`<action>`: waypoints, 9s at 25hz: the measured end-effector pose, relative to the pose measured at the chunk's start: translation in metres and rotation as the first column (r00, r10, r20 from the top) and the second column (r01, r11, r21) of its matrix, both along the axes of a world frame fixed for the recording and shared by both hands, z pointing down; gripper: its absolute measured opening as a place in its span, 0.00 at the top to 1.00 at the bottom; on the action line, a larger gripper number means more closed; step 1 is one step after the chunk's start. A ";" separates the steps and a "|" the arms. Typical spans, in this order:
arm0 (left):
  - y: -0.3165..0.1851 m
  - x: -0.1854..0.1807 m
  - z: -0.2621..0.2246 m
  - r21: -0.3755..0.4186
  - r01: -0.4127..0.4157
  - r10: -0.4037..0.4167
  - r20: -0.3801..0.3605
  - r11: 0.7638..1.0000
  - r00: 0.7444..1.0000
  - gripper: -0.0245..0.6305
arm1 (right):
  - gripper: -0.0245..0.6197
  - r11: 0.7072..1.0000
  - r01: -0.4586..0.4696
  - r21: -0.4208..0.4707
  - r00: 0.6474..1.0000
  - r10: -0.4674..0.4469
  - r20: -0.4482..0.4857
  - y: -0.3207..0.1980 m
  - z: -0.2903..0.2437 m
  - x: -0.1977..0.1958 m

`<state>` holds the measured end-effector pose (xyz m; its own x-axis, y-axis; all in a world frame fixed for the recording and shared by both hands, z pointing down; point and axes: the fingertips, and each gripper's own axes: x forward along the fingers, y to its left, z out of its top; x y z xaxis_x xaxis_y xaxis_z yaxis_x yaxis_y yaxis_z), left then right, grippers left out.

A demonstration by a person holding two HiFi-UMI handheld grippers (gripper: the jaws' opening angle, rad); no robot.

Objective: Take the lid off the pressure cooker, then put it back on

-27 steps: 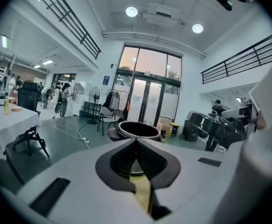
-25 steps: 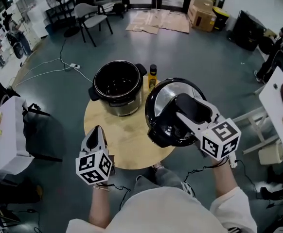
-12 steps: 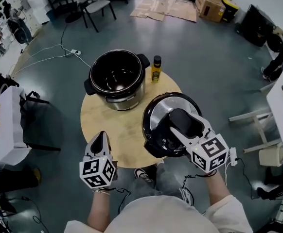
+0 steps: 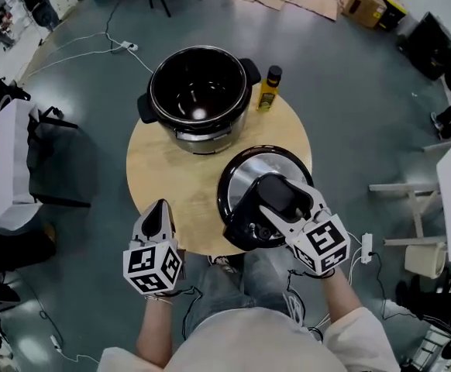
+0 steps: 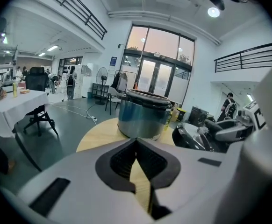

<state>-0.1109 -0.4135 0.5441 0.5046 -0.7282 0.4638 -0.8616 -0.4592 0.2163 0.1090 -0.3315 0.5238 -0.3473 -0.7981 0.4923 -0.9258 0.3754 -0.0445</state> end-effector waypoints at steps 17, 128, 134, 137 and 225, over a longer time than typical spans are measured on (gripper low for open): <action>-0.002 -0.030 0.056 -0.108 0.112 -0.110 0.025 0.988 0.994 0.97 | 0.51 0.977 0.180 -0.115 0.983 -0.181 0.001 -0.024 0.081 -0.044; -0.050 -0.052 -0.153 0.298 0.263 -0.223 -0.162 0.918 0.961 0.97 | 0.52 0.900 0.373 0.227 0.915 -0.316 -0.249 -0.111 -0.216 -0.031; -0.053 -0.061 -0.157 0.317 0.341 -0.295 -0.184 0.885 0.937 0.97 | 0.52 0.871 0.440 0.219 0.888 -0.386 -0.251 -0.138 -0.221 -0.036; -0.055 -0.063 -0.154 0.320 0.373 -0.328 -0.184 0.871 0.926 0.97 | 0.52 0.854 0.476 0.210 0.869 -0.419 -0.262 -0.154 -0.222 -0.036; -0.062 -0.095 -0.078 0.165 0.581 -0.585 -0.031 0.797 0.811 0.97 | 0.50 0.779 0.626 -0.011 0.776 -0.625 -0.082 -0.301 -0.097 -0.046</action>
